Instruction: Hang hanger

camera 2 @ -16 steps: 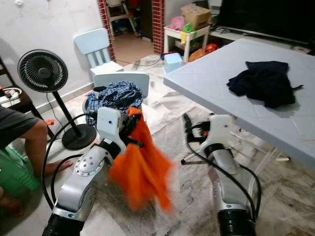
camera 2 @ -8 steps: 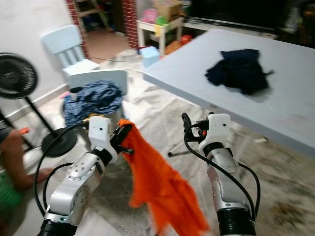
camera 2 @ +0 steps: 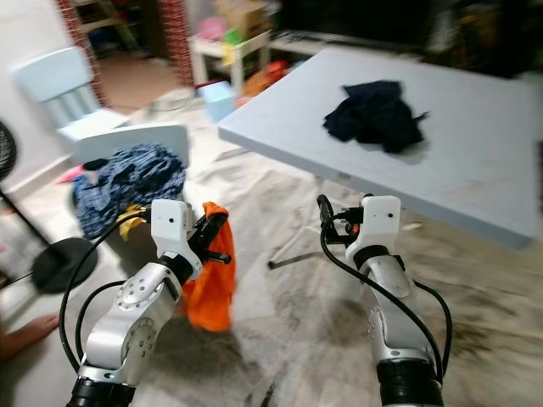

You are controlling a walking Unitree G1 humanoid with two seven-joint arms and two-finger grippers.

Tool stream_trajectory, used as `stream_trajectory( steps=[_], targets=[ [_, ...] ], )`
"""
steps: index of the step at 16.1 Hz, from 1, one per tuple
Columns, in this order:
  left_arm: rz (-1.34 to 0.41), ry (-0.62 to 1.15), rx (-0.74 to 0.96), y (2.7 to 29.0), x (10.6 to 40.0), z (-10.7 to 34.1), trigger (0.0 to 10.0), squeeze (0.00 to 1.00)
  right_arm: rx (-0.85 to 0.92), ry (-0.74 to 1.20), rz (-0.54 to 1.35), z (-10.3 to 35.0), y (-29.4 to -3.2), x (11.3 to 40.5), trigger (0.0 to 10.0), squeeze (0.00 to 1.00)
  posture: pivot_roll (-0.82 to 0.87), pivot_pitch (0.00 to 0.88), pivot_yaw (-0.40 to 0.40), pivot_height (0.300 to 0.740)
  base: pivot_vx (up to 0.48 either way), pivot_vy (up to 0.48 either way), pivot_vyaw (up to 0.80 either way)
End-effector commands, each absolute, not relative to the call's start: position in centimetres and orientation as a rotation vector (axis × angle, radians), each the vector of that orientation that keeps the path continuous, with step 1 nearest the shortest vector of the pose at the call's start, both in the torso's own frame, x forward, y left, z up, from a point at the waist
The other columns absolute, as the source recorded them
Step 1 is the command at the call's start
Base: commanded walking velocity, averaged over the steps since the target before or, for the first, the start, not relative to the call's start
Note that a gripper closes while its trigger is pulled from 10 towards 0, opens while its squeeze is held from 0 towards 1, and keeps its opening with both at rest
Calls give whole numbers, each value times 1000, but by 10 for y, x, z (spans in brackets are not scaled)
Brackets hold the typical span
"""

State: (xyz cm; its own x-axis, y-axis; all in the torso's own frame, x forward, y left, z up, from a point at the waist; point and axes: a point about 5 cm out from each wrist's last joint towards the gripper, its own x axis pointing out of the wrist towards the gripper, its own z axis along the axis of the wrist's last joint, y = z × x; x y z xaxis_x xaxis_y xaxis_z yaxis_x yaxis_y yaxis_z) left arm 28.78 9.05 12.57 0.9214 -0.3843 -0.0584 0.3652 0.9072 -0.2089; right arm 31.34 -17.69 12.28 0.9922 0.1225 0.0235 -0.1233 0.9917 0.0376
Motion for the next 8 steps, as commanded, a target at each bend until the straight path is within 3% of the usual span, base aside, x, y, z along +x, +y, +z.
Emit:
stream_trajectory(
  steps=[1, 8],
  targets=[
    [-381, 88, -197, 91, 290, 130, 10000, 0, 39, -15, 131, 123, -176, 315, 10000, 0, -146, 0, 27, 740, 0, 375, -800],
    [-370, 96, -207, 91, 292, 130, 10000, 0, 31, -14, 129, 123, -179, 315, 10000, 0, -148, 0, 25, 740, 0, 374, -749]
  ],
)
